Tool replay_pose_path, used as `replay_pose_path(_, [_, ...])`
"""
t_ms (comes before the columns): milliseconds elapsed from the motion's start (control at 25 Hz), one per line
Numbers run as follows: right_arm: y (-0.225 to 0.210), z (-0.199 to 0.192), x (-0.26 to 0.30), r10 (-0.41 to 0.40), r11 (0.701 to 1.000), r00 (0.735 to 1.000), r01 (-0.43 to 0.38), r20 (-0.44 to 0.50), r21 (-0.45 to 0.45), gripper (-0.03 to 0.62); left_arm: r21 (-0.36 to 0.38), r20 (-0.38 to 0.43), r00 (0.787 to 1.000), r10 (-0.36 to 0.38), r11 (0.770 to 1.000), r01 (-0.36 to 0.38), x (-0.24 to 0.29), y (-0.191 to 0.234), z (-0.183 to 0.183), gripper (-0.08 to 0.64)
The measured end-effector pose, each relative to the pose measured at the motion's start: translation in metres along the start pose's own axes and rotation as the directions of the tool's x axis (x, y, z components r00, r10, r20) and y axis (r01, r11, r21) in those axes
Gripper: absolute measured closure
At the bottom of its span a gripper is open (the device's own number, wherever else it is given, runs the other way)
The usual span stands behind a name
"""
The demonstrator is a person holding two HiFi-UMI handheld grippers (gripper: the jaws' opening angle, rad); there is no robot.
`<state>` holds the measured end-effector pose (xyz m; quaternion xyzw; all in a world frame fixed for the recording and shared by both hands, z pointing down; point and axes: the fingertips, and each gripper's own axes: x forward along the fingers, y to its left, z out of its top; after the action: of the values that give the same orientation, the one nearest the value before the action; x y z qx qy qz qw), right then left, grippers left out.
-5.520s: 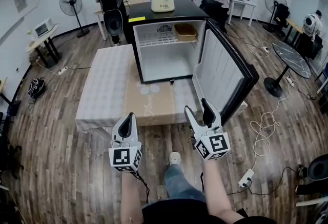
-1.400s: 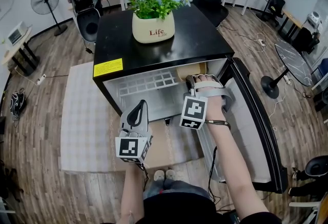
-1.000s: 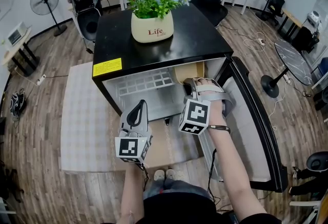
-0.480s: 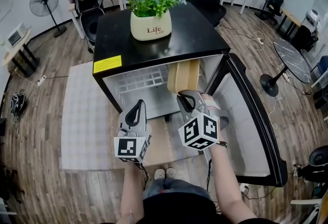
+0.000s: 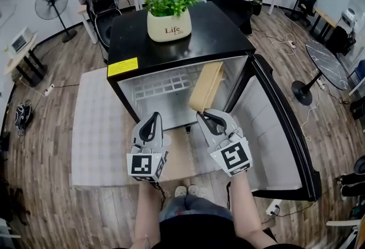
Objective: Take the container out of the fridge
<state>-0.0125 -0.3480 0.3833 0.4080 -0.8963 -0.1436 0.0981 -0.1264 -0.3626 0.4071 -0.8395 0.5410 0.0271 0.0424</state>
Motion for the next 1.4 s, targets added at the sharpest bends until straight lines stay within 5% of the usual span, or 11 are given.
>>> replay_pose_path(240, [-0.008, -0.002, -0.019, -0.061, 0.977, 0.989, 0.032, 0.134, 0.21, 0.568, 0.009, 0.006, 1.0, 0.01, 1.0, -0.01, -0.006, 0.003, 0.003, 0.554])
replay_pose_path(640, [-0.004, -0.019, -0.033, -0.139, 0.931, 0.967, 0.054, 0.214, 0.361, 0.568, 0.016, 0.017, 1.0, 0.016, 1.0, -0.016, -0.01, 0.005, 0.009, 0.554])
replay_pose_path(1400, [-0.009, -0.027, -0.04, -0.188, 0.926, 0.963, 0.109, 0.193, 0.361, 0.568, 0.016, 0.017, 1.0, 0.016, 1.0, -0.017, -0.013, 0.009, 0.007, 0.554])
